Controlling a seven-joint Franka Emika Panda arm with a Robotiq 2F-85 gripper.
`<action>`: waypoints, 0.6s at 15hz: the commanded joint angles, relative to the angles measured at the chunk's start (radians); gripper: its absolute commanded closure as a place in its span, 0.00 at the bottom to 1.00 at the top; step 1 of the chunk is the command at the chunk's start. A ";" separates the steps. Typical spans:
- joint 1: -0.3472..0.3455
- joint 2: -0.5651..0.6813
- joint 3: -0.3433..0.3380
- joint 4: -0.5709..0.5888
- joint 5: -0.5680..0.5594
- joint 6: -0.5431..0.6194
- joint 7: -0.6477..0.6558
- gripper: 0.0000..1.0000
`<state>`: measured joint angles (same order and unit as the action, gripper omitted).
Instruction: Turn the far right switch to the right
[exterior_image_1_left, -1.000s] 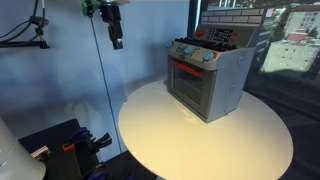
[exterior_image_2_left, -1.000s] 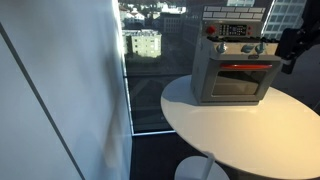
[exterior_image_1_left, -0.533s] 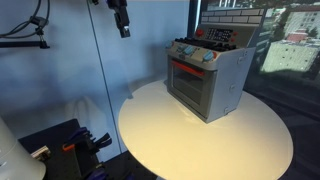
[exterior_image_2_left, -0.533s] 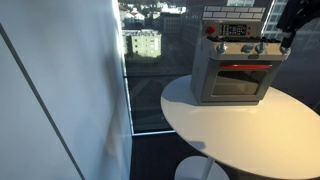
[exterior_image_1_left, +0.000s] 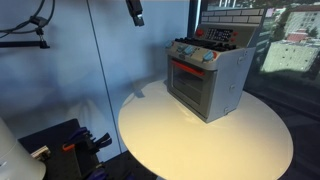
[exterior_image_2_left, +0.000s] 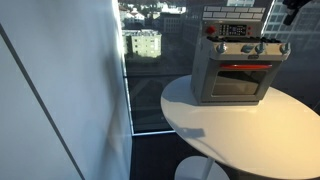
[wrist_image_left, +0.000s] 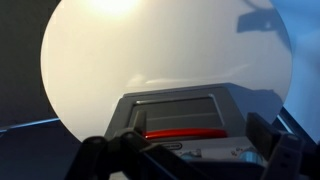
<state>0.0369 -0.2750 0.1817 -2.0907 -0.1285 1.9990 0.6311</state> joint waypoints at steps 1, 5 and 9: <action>-0.026 -0.030 -0.026 -0.016 -0.008 0.069 0.019 0.00; -0.060 -0.045 -0.057 -0.029 -0.003 0.132 0.011 0.00; -0.091 -0.041 -0.082 -0.037 -0.008 0.179 0.014 0.00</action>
<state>-0.0337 -0.2965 0.1134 -2.1011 -0.1284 2.1401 0.6318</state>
